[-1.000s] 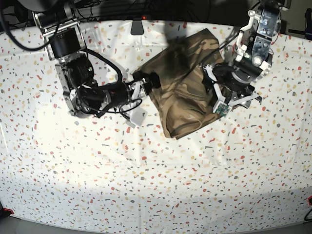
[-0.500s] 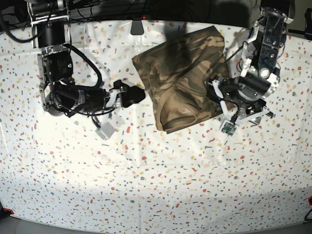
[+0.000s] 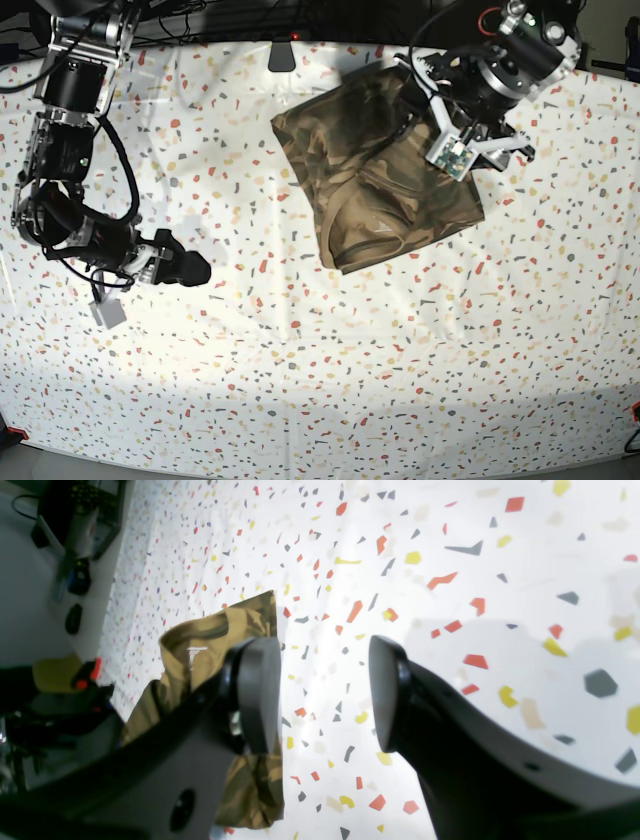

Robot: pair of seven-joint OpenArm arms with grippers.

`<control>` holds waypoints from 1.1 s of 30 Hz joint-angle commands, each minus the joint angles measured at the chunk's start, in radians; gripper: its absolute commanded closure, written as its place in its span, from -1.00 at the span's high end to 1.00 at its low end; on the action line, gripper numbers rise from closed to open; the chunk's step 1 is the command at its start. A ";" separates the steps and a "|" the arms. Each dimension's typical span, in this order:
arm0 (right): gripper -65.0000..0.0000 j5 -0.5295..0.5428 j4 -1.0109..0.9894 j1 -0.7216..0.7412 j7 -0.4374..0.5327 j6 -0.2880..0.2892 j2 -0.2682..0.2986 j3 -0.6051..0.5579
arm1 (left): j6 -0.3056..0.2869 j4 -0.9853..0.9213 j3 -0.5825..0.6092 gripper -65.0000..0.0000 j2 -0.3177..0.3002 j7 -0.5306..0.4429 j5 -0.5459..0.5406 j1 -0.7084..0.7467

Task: Fold the T-shirt properly
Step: 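Drag the folded shirt with the left gripper to square its edges, then press and smooth the folded shirt with the left gripper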

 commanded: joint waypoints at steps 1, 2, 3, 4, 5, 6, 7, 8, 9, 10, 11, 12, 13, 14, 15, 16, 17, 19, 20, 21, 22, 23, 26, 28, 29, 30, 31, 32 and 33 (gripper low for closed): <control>-0.11 0.025 0.017 0.022 0.015 0.005 0.015 0.003 | 0.002 0.014 0.000 0.22 0.001 -0.023 0.019 0.003; -0.11 0.026 0.017 0.022 0.016 0.005 0.015 0.003 | 0.015 0.005 0.000 0.22 0.002 -0.029 0.045 0.002; -0.11 0.026 0.017 0.022 0.016 0.005 0.015 0.003 | 0.034 -0.008 0.000 0.22 0.005 -0.037 0.062 -0.001; -0.11 0.026 0.017 0.022 0.016 0.005 0.015 0.003 | 0.048 -0.021 0.000 0.22 0.007 -0.038 0.066 -0.003; -0.11 0.029 0.017 0.022 0.017 0.005 0.015 0.003 | 0.051 -0.030 0.001 0.22 0.007 -0.038 0.063 -0.003; -0.11 0.031 0.017 0.022 0.019 0.005 0.015 0.003 | 0.051 -0.035 0.001 0.22 0.007 -0.035 0.055 -0.002; -0.11 0.034 0.017 0.023 0.023 0.005 0.014 0.003 | 0.051 -0.038 0.001 0.22 0.007 -0.035 0.054 -0.002; -0.11 0.046 0.017 0.022 0.023 0.005 0.015 0.003 | 0.050 -0.040 0.001 0.22 0.007 -0.035 0.054 -0.002; -0.11 0.057 0.017 0.022 0.023 0.005 0.015 0.003 | 0.050 -0.041 0.001 0.22 0.007 -0.035 0.054 -0.002; -0.11 0.059 0.017 0.023 0.023 0.005 0.015 0.003 | 0.050 -0.043 0.001 0.22 0.007 -0.036 0.054 -0.002; -0.11 0.058 0.017 0.026 0.023 0.005 0.014 0.003 | 0.050 -0.045 0.001 0.22 0.007 -0.036 0.053 -0.002; -0.11 0.058 0.017 0.026 0.023 0.005 0.015 0.003 | 0.049 -0.047 0.001 0.22 0.007 -0.036 0.053 -0.002; -0.11 0.058 0.017 0.028 0.023 0.005 0.015 0.003 | 0.050 -0.047 0.001 0.22 0.007 -0.036 0.053 -0.002; -0.11 0.059 0.017 0.029 0.023 0.005 0.014 0.003 | 0.050 -0.047 0.001 0.22 0.007 -0.036 0.043 -0.002; -0.11 0.058 0.017 0.031 0.023 0.005 0.014 0.003 | 0.049 -0.047 0.001 0.22 0.007 -0.036 0.029 -0.002; -0.11 0.058 0.017 0.031 0.023 0.005 0.014 0.003 | 0.045 -0.047 0.001 0.22 0.007 -0.040 0.018 -0.002; -0.11 0.058 0.017 0.034 0.023 0.005 0.014 0.003 | 0.045 -0.050 0.001 0.22 0.007 -0.059 0.020 -0.002; -0.11 0.058 0.017 0.039 0.023 0.005 0.014 0.003 | 0.043 -0.081 0.001 0.22 0.008 -0.138 0.043 -0.008; -0.11 0.059 0.017 0.042 0.023 0.005 0.014 0.003 | 0.045 -0.108 0.001 0.22 0.013 -0.157 0.053 -0.021; -0.11 0.058 0.017 0.045 0.023 0.005 0.014 0.003 | 0.047 -0.140 0.001 0.22 0.021 -0.152 0.072 -0.040; -0.11 0.059 0.017 0.045 0.023 0.005 0.015 0.003 | 0.047 -0.177 0.000 0.22 0.030 -0.147 0.095 -0.064; -0.11 0.058 0.017 0.048 0.023 0.005 0.014 0.003 | 0.047 -0.214 0.000 0.22 0.035 -0.148 0.121 -0.089; -0.11 0.058 0.017 0.053 0.022 0.005 0.015 0.003 | 0.087 -0.306 0.000 0.22 0.037 -0.144 0.208 -0.185; -0.11 0.058 0.017 0.055 0.022 0.005 0.015 0.003 | 0.150 -0.322 0.000 0.22 0.037 -0.100 0.276 -0.251; -0.11 0.059 0.017 0.055 0.022 0.005 0.015 0.003 | 0.176 -0.320 0.000 0.22 0.037 -0.069 0.311 -0.283; -0.11 0.059 0.017 0.055 0.023 0.005 0.014 0.003 | 0.194 -0.319 0.000 0.22 0.037 -0.043 0.349 -0.314; -0.11 0.059 0.017 0.055 0.023 0.005 0.014 0.003 | 0.204 -0.319 0.000 0.22 0.037 -0.026 0.389 -0.344; -0.11 0.058 0.017 0.055 0.023 0.005 0.015 0.003 | 0.215 -0.319 0.000 0.22 0.037 -0.012 0.420 -0.371; -0.11 0.059 0.017 0.055 0.022 0.005 0.014 0.003 | 0.227 -0.319 0.000 0.22 0.037 0.002 0.432 -0.392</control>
